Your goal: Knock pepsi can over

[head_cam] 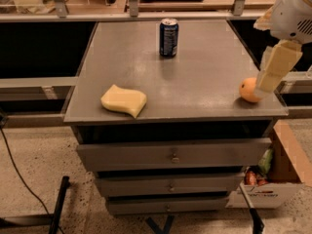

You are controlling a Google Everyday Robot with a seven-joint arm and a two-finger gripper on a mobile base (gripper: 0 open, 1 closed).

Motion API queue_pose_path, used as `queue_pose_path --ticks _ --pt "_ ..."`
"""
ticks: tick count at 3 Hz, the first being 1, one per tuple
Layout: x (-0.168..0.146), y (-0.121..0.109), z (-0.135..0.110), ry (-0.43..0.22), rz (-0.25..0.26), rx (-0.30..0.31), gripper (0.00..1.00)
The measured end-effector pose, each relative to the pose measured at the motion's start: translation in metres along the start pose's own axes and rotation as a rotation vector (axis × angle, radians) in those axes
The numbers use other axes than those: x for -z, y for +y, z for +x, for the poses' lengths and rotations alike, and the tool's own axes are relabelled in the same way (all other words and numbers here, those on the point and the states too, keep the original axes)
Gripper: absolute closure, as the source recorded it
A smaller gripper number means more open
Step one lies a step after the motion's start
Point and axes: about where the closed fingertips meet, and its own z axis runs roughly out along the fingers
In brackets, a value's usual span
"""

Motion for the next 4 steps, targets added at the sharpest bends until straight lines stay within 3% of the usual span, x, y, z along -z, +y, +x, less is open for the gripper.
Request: queue_pose_path --ticks 2,3,4 --pt "-0.04 -0.1 -0.012 -0.072 0.022 0.047 0.0" --pt "-0.074 -0.131 -0.024 -0.167 -0.006 0.054 0.0" --pt "-0.092 -0.154 -0.045 -0.324 -0.002 0.05 0.0"
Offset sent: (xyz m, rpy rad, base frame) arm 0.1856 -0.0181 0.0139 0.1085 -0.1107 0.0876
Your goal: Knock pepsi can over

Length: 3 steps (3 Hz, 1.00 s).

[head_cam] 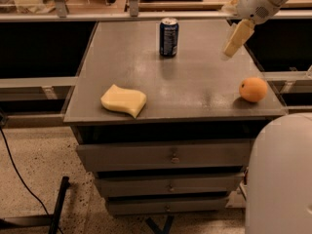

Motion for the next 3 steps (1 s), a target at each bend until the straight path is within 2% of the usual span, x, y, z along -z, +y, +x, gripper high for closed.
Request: queue_pose_path --ticks 1,2,3 --pt "-0.0047 -0.0177 -0.0174 -0.185 0.041 0.008 0.0" --pt "-0.0054 -0.0209 -0.0258 -0.216 0.047 0.013 0.0" --pt "-0.0063 -0.0213 -0.0256 -0.215 0.047 0.012 0.0"
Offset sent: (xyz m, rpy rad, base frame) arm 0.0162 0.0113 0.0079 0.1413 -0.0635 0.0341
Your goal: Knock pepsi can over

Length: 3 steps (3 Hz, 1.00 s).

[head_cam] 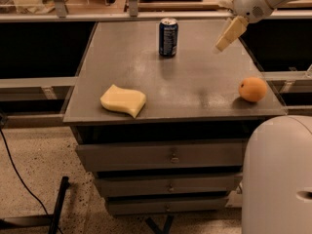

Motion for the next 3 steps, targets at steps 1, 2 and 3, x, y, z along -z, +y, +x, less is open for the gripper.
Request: queue_pose_path --ticks 1,2,3 --pt "-0.011 0.0 0.006 -0.029 -0.005 -0.064 0.0" --pt "-0.026 -0.009 0.005 -0.094 0.024 -0.135 0.0" --pt "-0.039 -0.016 0.003 -0.14 0.054 -0.178 0.0"
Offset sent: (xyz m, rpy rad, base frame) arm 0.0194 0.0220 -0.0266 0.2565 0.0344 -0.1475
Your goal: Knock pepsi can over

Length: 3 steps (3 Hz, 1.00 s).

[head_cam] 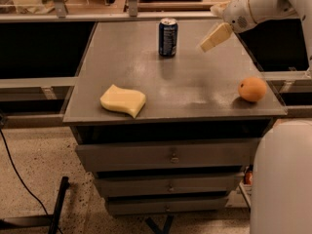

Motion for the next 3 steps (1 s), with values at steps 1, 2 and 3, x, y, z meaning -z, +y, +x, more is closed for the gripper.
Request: queue_pose_path --ticks 1,2,3 --pt "-0.02 0.001 0.001 -0.051 0.014 -0.029 0.0" --pt "-0.042 0.007 0.001 -0.101 0.012 -0.044 0.0" --pt "-0.064 0.013 0.001 -0.145 0.004 -0.056 0.0"
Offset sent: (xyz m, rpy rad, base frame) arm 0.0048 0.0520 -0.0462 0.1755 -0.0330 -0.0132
